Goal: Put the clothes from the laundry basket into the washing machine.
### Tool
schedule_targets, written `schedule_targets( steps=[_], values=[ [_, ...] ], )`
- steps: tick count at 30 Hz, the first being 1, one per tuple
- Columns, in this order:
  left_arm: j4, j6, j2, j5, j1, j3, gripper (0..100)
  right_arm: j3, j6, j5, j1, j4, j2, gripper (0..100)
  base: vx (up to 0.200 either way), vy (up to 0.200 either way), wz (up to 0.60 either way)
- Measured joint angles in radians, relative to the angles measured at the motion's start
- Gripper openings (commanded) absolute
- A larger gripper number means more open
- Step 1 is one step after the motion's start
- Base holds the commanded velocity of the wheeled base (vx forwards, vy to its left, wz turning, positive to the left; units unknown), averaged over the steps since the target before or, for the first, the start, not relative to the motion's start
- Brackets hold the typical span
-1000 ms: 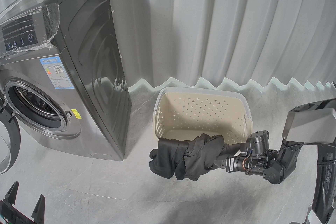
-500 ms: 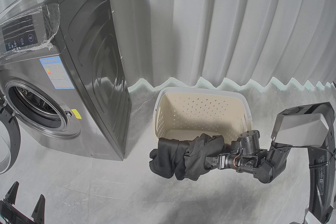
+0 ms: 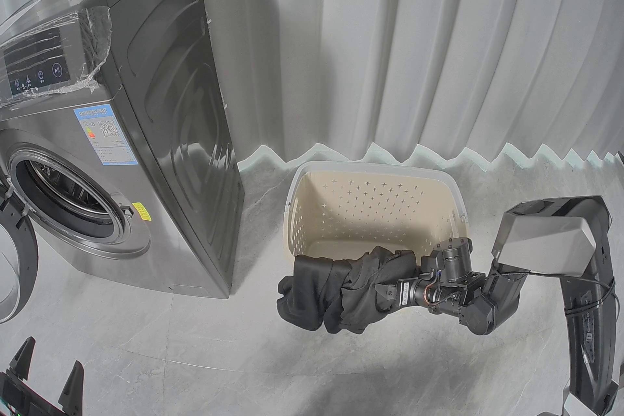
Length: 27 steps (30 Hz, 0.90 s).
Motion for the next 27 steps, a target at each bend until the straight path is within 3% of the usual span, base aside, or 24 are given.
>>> schedule_targets(
  steps=[13,19,27],
  values=[
    [0.0,0.0,0.0,0.001,0.0,0.0,100,0.02,-0.002,-0.002,-0.001,-0.019,0.008,0,0.0,0.0,0.0],
    [0.0,0.0,0.0,0.002,0.0,0.0,100,0.102,-0.004,-0.003,0.006,-0.048,-0.055,0,0.0,0.0,0.0],
    [0.0,0.0,0.0,0.002,0.0,0.0,100,0.286,-0.015,-0.005,0.044,-0.155,-0.212,0,0.0,0.0,0.0]
  ],
)
